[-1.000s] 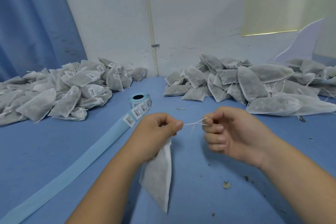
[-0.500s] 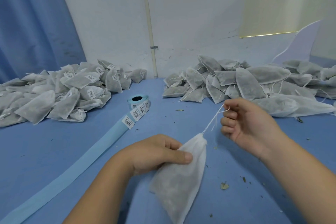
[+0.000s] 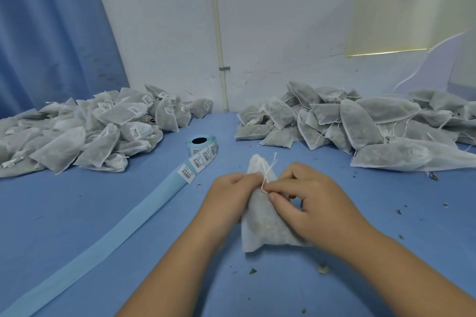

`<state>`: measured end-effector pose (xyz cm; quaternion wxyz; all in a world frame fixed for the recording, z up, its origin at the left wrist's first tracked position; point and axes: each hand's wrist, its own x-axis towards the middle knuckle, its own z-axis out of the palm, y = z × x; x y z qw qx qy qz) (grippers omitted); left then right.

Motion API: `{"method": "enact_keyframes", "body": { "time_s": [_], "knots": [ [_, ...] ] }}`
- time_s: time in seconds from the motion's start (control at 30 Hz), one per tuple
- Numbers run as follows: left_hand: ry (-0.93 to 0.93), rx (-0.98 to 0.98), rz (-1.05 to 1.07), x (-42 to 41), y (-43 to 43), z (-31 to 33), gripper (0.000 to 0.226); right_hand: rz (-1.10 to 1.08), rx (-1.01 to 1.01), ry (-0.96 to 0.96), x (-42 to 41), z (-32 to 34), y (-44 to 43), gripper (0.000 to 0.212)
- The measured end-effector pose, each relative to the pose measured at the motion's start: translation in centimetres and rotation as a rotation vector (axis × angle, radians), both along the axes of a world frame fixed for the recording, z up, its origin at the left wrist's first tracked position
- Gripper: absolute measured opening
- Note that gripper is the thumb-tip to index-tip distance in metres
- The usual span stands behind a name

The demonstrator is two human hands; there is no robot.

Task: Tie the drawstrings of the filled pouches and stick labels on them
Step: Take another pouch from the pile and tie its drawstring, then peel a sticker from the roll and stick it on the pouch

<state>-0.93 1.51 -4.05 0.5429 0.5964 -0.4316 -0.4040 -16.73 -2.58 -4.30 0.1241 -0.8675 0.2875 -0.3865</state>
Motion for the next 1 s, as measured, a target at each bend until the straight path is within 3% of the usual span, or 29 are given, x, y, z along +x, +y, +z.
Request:
{"method": "enact_keyframes", "body": {
  "time_s": [0.13,0.3,0.5,0.67,1.0],
  "knots": [
    [0.135,0.025,-0.13,0.2,0.2,0.1,0.042,0.042,-0.009,0.057,-0.3,0.0,-0.1,0.022],
    [0.253,0.094,-0.15,1.8,0.2,0.0,0.031,0.101,-0.01,0.031,0.1,-0.3,0.5,0.031],
    [0.34,0.039,0.191,7.9,0.7,1.5,0.022,0.16,0.118,-0.038,1.4,-1.1,1.1,0.025],
    [0.629,-0.091,0.373,14.5,2.0,0.6,0.019,0.176,0.28,0.026,5.3,-1.7,0.1,0.022],
    [0.989,0.047,0.212,17.4,0.7,-0.6,0.028,-0.014,0.499,0.069,19.3,-1.1,-4.8,0.005]
  ]
}}
